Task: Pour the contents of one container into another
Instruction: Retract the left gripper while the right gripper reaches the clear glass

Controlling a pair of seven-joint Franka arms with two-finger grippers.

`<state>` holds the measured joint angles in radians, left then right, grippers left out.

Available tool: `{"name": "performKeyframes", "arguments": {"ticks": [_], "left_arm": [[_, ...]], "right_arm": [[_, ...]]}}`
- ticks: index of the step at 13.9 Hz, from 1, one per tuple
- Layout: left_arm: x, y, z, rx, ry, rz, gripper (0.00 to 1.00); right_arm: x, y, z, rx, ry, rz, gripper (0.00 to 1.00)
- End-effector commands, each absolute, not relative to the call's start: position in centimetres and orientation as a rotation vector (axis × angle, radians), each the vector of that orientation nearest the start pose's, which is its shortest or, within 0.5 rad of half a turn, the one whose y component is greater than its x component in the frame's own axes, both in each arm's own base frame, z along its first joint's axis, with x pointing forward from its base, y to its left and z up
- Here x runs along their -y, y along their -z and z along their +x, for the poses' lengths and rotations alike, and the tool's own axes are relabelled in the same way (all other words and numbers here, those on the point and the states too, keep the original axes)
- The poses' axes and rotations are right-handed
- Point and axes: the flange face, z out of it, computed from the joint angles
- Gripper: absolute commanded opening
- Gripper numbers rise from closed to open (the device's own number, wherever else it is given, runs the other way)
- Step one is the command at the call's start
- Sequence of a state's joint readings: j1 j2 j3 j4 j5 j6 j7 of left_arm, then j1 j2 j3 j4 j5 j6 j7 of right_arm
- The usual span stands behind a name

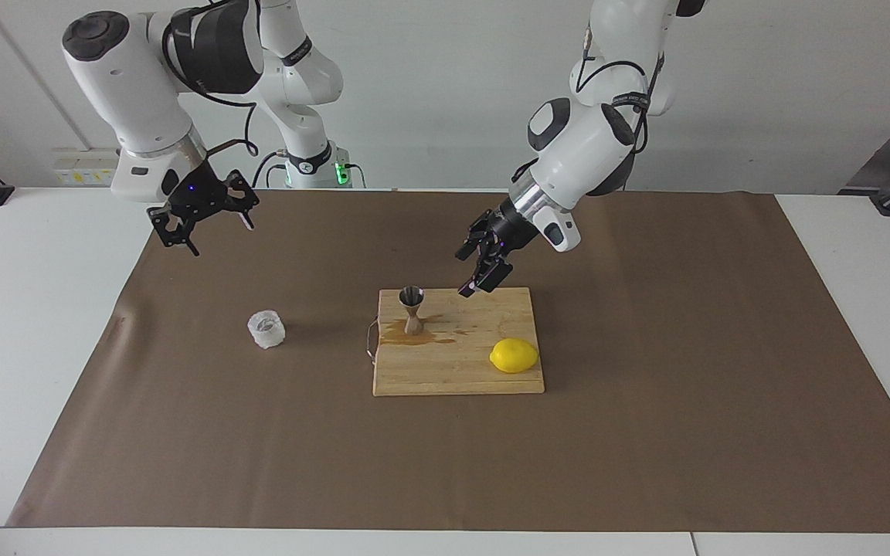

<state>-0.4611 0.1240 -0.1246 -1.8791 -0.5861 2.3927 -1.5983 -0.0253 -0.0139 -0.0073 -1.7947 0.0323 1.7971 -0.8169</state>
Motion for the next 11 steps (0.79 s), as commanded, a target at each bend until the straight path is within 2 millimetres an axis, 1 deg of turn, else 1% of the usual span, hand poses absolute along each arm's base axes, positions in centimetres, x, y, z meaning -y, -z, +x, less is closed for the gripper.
{"name": "performKeyframes", "arguments": {"ticks": [1,2,3,4,5,7,8,9,10,11], "left_arm": [[33.2,-50.5,51.5,-1.520,0.176,2.190,1.00],[32.1,-50.5,52.0,-1.492,0.126,2.242,1.00],[31.4,-50.3,52.0,-1.422,0.090,2.329,1.00],[30.9,-50.2,51.7,-1.326,0.070,2.424,1.00],[29.4,-49.9,51.9,-1.230,0.078,2.511,1.00],[27.8,-49.6,51.4,-0.971,0.096,2.703,1.00],[26.7,-49.5,51.2,-0.843,0.067,2.823,1.00],[26.2,-49.3,50.9,-0.695,0.050,2.929,1.00],[25.9,-49.1,50.6,-0.517,0.052,3.005,1.00],[25.5,-49.1,50.5,-0.387,0.048,3.054,1.00]], "right_arm": [[2.4,-51.5,57.7,1.420,0.076,-2.763,1.00],[2.6,-50.6,58.0,1.433,0.068,-2.753,1.00],[2.7,-49.6,58.3,1.462,0.053,-2.731,1.00],[2.8,-48.9,58.8,1.501,0.067,-2.708,1.00],[3.1,-48.1,59.0,1.527,0.086,-2.694,1.00],[3.6,-46.1,58.8,1.563,0.102,-2.673,1.00],[3.8,-45.0,58.9,1.679,0.152,-2.632,1.00],[3.8,-43.7,59.3,1.836,0.211,-2.516,1.00],[3.4,-42.6,59.4,1.965,0.258,-2.378,1.00],[3.7,-40.9,59.1,1.975,0.266,-2.329,1.00]]}}
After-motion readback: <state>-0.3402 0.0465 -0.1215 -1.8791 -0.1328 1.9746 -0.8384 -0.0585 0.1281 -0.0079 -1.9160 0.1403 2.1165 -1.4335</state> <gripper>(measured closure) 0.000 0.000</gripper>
